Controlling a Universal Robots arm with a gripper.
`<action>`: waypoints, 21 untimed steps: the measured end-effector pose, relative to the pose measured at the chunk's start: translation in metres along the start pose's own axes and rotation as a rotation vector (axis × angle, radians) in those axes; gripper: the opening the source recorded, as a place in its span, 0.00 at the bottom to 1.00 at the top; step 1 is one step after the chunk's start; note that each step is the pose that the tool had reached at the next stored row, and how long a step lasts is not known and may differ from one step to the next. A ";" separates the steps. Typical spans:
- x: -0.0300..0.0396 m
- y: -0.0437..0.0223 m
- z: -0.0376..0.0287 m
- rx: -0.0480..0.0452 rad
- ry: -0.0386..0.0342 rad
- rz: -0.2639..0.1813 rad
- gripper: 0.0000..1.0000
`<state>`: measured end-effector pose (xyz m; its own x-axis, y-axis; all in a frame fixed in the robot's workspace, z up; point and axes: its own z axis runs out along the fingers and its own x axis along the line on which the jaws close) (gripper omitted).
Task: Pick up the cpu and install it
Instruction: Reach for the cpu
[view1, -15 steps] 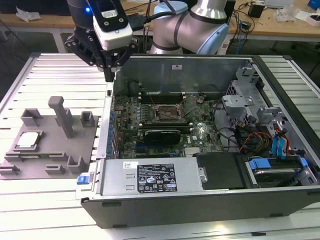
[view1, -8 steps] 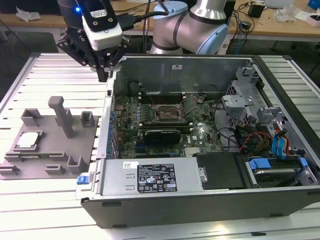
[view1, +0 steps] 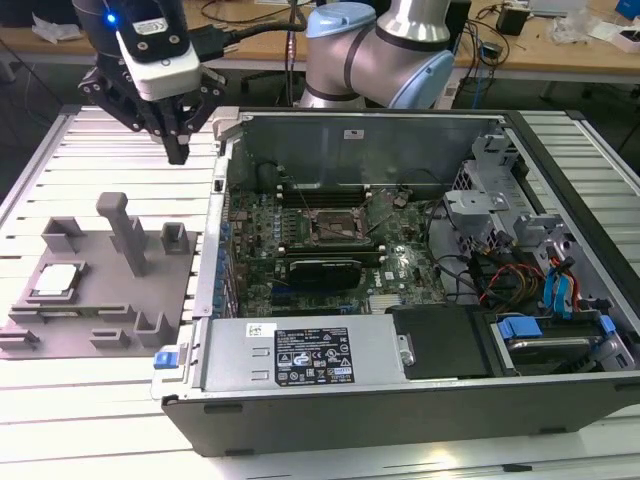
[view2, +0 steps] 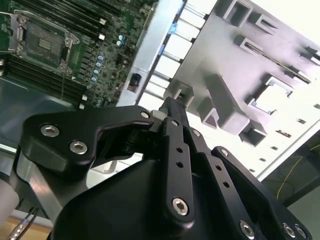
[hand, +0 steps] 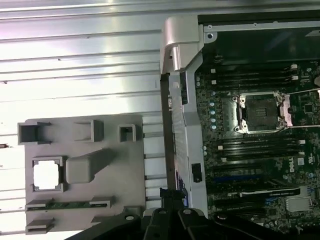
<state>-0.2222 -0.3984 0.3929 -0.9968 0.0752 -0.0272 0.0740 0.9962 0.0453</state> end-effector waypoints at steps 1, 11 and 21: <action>0.0041 -0.0002 0.0000 0.0000 -0.0001 0.000 0.11; 0.0354 -0.0022 0.0004 -0.0002 -0.0013 0.000 0.11; 0.0625 -0.0042 0.0027 -0.0003 -0.0032 0.000 0.11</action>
<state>-0.2847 -0.3978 0.3882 -0.9967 0.0753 -0.0304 0.0739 0.9962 0.0456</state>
